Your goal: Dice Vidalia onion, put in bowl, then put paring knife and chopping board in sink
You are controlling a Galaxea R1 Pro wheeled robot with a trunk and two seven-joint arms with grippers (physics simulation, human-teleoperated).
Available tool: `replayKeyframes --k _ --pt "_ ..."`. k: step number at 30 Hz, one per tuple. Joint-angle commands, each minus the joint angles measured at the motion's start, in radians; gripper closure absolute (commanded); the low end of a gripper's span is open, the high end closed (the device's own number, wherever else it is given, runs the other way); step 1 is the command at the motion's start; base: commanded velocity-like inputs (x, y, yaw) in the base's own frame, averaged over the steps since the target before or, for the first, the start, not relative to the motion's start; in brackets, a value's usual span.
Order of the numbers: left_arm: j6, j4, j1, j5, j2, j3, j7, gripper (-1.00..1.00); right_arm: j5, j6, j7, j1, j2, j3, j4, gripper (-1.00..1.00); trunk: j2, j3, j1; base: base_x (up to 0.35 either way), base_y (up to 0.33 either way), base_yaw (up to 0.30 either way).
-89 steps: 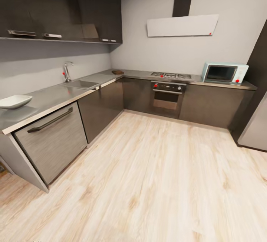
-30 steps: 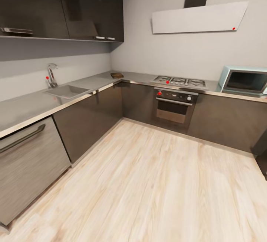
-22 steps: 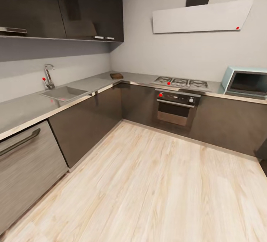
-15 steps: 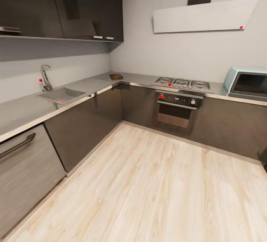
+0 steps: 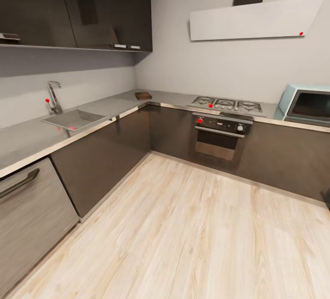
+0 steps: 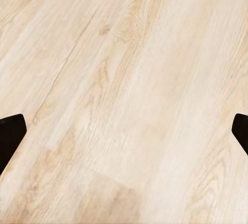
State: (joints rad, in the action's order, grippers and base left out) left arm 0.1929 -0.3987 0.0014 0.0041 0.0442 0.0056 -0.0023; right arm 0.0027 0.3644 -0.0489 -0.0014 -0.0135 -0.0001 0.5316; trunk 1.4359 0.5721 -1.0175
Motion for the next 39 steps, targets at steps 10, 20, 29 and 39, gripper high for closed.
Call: replayKeyframes --k 10,20,29,39 --pt "0.000 0.000 0.000 0.000 0.000 0.001 -0.001 -1.00 0.000 0.002 -0.003 0.000 0.000 0.000 -0.001 -1.00 -0.070 -0.031 0.038 0.000 0.000 0.000" --pt "0.000 0.002 0.000 0.000 -0.001 0.001 0.001 -1.00 0.000 0.002 -0.003 0.000 0.001 0.000 0.001 -1.00 -0.140 -0.062 0.077 0.000 0.000 0.000" --pt "0.000 0.001 0.000 0.000 -0.001 0.001 0.001 -1.00 0.001 0.002 -0.003 0.000 0.001 0.000 0.000 -1.00 -0.203 -0.090 0.111 0.000 0.000 0.000" --pt "0.000 -0.001 0.000 0.000 -0.001 0.001 0.002 -1.00 0.000 0.002 -0.003 0.000 0.001 0.000 -0.001 -1.00 -0.273 -0.122 0.150 0.000 0.000 0.000"
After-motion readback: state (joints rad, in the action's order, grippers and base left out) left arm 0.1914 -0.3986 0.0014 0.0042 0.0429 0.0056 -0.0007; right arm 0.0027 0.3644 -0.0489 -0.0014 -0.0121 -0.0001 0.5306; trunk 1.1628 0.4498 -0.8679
